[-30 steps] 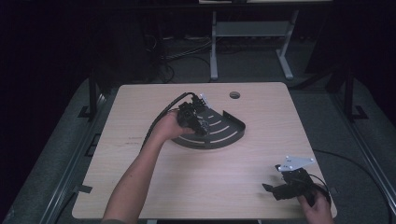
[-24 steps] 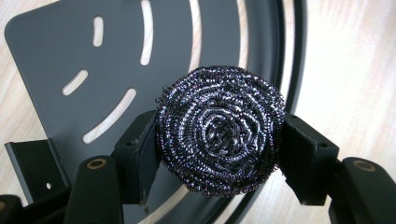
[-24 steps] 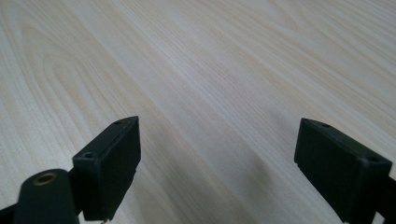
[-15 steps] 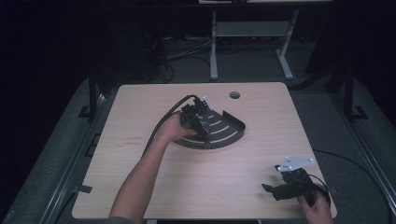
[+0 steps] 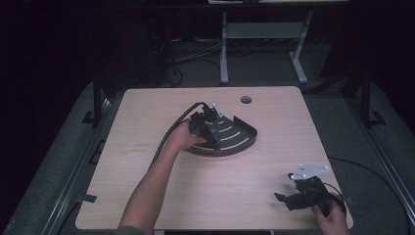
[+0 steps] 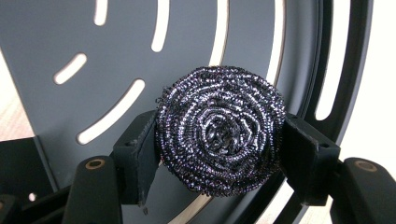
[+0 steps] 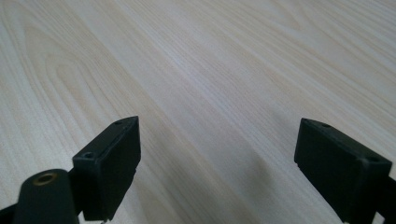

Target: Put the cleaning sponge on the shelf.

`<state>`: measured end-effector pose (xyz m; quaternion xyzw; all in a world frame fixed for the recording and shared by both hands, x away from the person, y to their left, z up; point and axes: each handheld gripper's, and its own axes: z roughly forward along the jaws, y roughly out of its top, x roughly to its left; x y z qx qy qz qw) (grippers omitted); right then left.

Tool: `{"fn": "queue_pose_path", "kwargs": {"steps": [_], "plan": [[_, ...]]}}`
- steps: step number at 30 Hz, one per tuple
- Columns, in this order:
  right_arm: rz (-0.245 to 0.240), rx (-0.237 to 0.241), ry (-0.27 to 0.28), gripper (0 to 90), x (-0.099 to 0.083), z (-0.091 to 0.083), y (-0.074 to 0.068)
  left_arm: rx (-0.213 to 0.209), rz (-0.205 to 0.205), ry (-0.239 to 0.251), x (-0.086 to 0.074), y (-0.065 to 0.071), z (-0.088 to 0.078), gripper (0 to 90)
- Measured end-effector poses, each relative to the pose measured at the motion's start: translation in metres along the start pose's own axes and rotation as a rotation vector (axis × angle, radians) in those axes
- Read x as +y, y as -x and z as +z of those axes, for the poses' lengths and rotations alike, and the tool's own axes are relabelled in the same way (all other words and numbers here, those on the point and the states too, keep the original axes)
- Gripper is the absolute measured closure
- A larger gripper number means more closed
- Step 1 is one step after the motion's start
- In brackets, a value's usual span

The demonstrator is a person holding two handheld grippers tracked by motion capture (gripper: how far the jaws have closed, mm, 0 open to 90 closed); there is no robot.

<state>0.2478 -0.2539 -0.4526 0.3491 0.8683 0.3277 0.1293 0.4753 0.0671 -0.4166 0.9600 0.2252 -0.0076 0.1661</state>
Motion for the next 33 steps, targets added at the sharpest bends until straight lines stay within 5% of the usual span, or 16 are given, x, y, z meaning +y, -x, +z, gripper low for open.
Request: {"fn": "queue_pose_path", "kwargs": {"steps": [17,33], "plan": [[-0.012,-0.004,-0.016,14.1,0.002,0.002,-0.001,0.023,0.010,-0.001,0.001,-0.001,0.002,33.4],[-0.011,-0.010,-0.023,14.1,0.004,0.003,-0.003,0.037,0.002,0.033,0.000,0.000,-0.009,23.5]]}}
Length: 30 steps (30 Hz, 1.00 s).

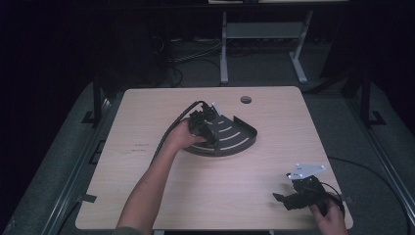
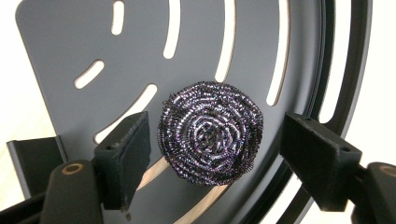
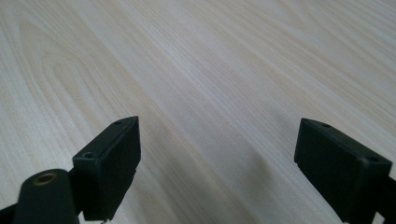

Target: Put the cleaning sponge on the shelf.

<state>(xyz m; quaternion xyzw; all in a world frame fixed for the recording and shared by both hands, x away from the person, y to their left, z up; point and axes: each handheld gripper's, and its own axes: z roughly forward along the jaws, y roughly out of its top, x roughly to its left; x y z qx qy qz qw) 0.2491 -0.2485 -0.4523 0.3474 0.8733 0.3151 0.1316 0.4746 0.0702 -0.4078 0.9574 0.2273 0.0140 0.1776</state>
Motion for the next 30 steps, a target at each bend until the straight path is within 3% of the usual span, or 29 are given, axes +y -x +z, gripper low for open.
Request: {"fn": "queue_pose_path", "kwargs": {"steps": [30], "plan": [[0.017,-0.011,0.001,14.1,0.001,-0.001,0.000,-0.001,0.006,0.039,-0.009,0.007,-0.025,21.1]]}}
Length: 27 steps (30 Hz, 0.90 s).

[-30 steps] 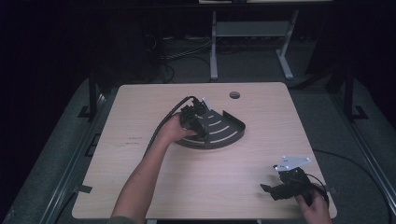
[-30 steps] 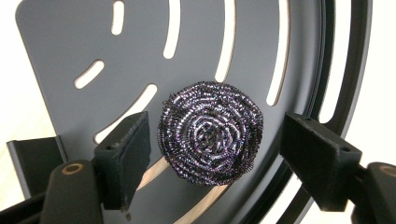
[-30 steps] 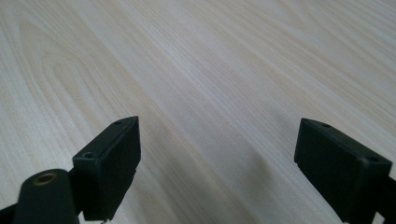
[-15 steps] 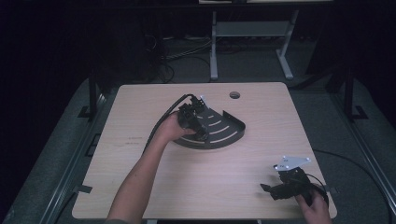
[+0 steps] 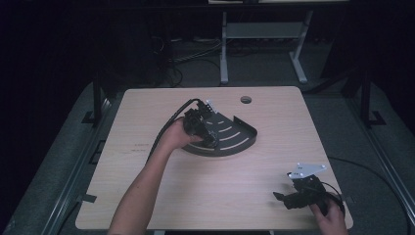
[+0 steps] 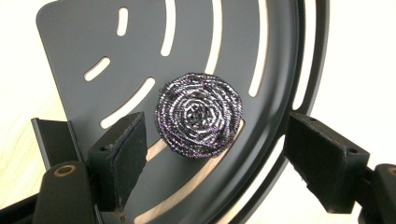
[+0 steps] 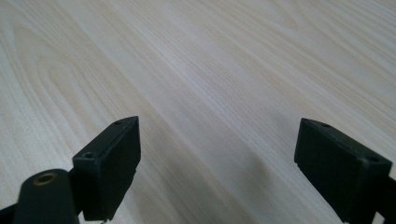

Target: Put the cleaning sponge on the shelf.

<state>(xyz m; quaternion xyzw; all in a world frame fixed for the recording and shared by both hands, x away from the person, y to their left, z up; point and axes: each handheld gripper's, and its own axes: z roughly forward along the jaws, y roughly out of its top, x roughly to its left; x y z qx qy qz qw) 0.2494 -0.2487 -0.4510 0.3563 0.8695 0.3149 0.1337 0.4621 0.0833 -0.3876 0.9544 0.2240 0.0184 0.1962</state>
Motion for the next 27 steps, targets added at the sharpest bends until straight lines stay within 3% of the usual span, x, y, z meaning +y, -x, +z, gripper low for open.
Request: {"fn": "queue_pose_path", "kwargs": {"steps": [4,10,22,27], "plan": [[0.008,0.000,-0.001,14.1,-0.001,0.000,0.001,-0.007,-0.010,0.016,-0.002,0.002,-0.003,21.1],[0.014,-0.006,0.006,14.1,-0.001,-0.001,0.003,0.000,0.005,0.005,-0.005,0.005,-0.007,21.1],[0.015,-0.014,-0.001,14.1,-0.001,-0.001,0.005,0.004,0.028,0.028,-0.008,0.015,-0.019,21.3],[0.015,-0.014,-0.002,14.1,-0.001,-0.002,0.005,-0.004,0.019,0.035,-0.014,0.019,-0.020,21.2]]}}
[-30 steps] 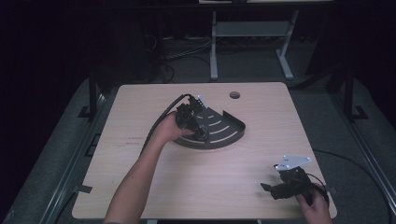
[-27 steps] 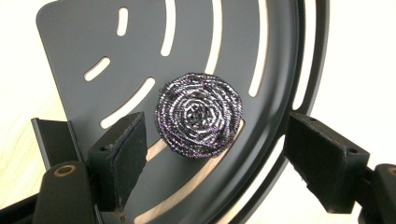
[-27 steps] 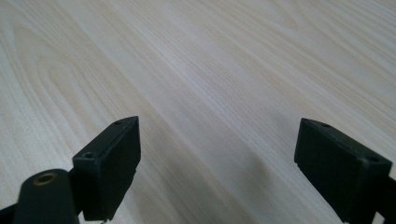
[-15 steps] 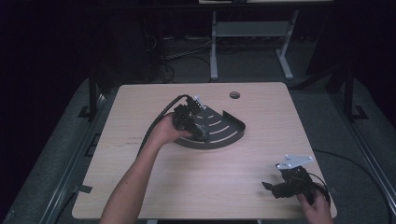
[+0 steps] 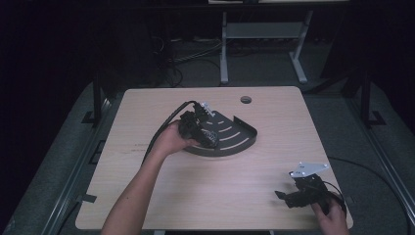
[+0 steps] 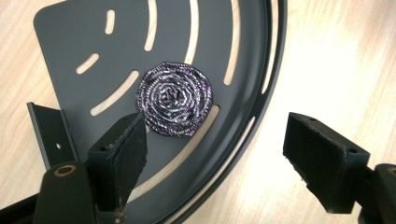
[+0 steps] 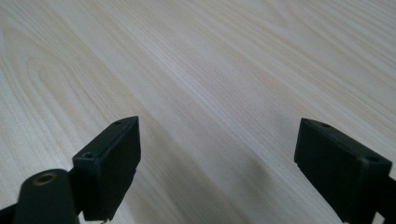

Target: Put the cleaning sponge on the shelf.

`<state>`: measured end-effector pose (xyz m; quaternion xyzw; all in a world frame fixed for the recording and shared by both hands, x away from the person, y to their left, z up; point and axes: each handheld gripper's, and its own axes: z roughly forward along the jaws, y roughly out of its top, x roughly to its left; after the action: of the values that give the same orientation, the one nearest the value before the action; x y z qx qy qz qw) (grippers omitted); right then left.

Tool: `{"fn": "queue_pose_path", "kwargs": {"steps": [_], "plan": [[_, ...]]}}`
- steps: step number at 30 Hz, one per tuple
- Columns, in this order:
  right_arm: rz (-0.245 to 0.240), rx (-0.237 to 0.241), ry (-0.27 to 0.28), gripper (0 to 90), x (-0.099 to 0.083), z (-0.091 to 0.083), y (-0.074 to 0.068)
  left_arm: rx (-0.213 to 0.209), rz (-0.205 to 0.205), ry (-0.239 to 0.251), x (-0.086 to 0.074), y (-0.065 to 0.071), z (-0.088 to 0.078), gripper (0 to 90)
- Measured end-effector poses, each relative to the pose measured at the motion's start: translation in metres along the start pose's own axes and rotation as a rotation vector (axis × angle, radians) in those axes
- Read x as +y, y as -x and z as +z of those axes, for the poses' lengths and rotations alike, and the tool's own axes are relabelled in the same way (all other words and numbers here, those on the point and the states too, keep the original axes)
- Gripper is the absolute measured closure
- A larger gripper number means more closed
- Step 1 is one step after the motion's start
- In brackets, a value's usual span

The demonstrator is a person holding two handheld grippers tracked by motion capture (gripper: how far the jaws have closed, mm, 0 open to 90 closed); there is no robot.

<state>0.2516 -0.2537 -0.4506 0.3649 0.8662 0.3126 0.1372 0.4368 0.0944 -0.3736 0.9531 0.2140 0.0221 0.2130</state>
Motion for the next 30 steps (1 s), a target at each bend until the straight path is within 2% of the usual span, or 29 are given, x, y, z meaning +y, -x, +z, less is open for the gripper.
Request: {"fn": "queue_pose_path", "kwargs": {"steps": [11,16,25,30], "plan": [[-0.006,-0.002,-0.006,14.1,0.001,0.002,0.000,-0.006,0.001,0.024,-0.015,0.009,-0.009,19.7],[0.000,-0.004,-0.013,14.1,0.000,0.002,-0.001,-0.006,0.010,0.019,-0.021,0.014,-0.012,19.5],[0.004,-0.003,-0.016,14.1,-0.001,0.003,0.001,-0.014,-0.006,0.015,-0.030,0.017,-0.012,19.3],[0.004,-0.001,-0.019,14.1,-0.001,0.005,0.001,-0.014,0.009,0.008,-0.031,0.022,-0.014,19.1]]}}
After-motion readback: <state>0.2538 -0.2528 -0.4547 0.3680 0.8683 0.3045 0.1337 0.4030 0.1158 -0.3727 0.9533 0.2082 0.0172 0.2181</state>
